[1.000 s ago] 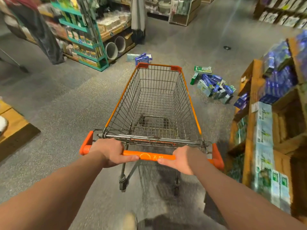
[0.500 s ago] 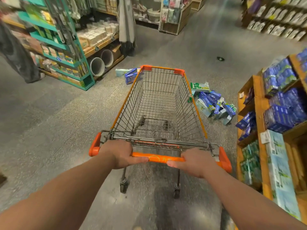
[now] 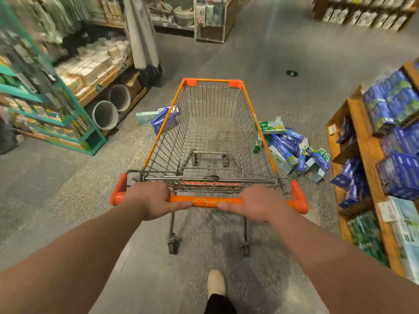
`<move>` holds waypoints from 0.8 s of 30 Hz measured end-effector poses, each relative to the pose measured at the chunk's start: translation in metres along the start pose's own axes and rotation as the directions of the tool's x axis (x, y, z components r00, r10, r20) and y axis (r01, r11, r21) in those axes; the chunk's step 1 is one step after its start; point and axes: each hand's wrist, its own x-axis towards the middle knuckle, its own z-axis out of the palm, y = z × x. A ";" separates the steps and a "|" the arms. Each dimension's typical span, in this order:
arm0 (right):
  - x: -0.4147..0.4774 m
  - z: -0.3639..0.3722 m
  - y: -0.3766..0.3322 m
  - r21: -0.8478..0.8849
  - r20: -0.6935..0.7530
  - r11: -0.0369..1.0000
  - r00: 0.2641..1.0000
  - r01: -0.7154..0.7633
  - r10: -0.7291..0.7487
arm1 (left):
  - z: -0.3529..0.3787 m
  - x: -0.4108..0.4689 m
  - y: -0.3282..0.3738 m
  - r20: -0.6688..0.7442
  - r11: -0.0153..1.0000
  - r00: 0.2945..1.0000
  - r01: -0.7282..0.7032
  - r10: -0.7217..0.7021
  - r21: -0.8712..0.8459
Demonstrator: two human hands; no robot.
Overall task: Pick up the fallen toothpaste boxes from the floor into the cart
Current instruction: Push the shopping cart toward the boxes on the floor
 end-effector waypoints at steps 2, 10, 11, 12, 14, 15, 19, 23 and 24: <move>0.039 -0.020 0.007 0.022 0.009 1.000 1.000 -0.004 0.004 | -0.016 0.037 -0.018 -0.002 1.000 1.000 0.006 -0.006 0.008; 0.159 -0.083 0.018 0.076 0.006 0.997 1.000 -0.016 0.016 | -0.060 0.163 -0.090 -0.012 0.999 0.999 -0.038 0.038 0.015; 0.170 -0.090 0.017 0.084 0.006 0.996 1.000 -0.028 0.027 | -0.067 0.175 -0.098 -0.014 0.999 0.999 -0.045 0.045 0.014; 0.181 -0.096 0.016 0.091 0.006 0.995 0.999 -0.038 0.038 | -0.072 0.187 -0.107 -0.017 0.998 0.999 -0.052 0.052 0.019; 0.200 -0.108 0.013 0.092 0.006 0.994 0.999 -0.051 0.051 | -0.082 0.205 -0.123 -0.026 0.997 0.997 -0.071 0.072 0.031; 0.209 -0.114 0.011 0.085 0.005 0.995 0.998 -0.059 0.059 | -0.086 0.214 -0.130 -0.035 0.996 0.996 -0.085 0.086 0.042; 0.243 -0.132 -0.001 0.049 0.101 0.992 0.989 -0.116 0.111 | -0.101 0.241 -0.157 -0.024 0.987 0.991 -0.132 0.135 0.091; 0.261 -0.139 -0.011 0.067 0.130 0.974 0.970 -0.215 0.205 | -0.110 0.255 -0.176 0.004 0.979 0.985 -0.171 0.172 0.110; 0.264 -0.138 -0.013 0.082 0.128 0.971 0.969 -0.224 0.212 | -0.112 0.258 -0.181 0.011 0.978 0.984 -0.176 0.176 0.115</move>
